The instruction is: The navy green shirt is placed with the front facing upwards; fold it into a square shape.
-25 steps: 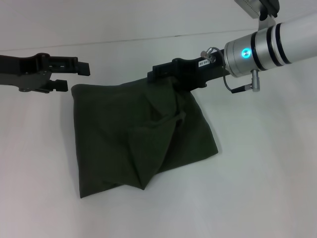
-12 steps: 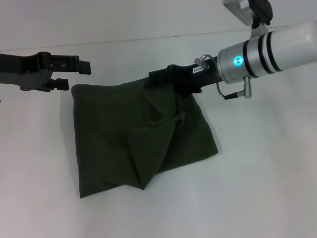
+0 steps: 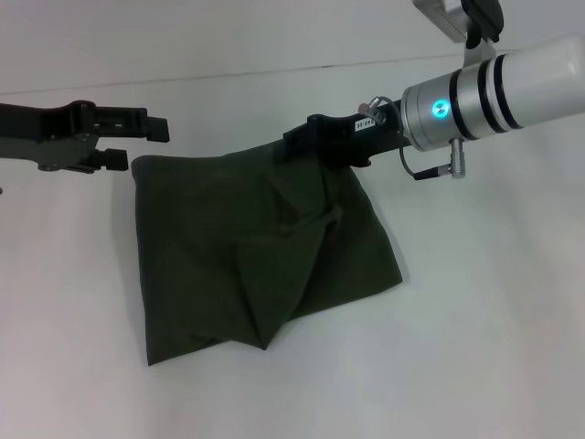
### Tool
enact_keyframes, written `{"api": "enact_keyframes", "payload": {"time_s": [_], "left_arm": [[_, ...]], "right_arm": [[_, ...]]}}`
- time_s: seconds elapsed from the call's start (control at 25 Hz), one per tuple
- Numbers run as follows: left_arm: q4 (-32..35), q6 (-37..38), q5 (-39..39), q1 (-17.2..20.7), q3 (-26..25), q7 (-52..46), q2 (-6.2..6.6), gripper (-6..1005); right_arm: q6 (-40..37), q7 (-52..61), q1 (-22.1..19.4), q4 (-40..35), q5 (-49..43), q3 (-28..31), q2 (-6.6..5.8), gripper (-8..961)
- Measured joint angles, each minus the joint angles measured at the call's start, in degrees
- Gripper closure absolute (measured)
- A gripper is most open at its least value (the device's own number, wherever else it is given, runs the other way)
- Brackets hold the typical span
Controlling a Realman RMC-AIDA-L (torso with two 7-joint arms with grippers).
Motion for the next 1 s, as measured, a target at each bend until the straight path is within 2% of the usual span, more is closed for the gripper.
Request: {"api": "enact_keyframes", "payload": {"time_s": [0.08,0.52,1.0], "left_arm": [[0.17,0.03,0.0,-0.04,0.06,0.0,0.0,50],[0.31,-0.01,0.0,-0.07,0.13,-0.06,0.03,50],[0.22,-0.14,0.09,-0.24,-0.19,-0.08,0.26,50]], "right_arm": [[-0.12,0.03,-0.05,-0.26,-0.12,-0.05,-0.09,448],[-1.51,1.05,-0.4,-3.19,-0.36,-1.53,-0.23,879],[-6.7,4.42,-1.79,-13.58,-0.52,-2.12,0.46,885]]}}
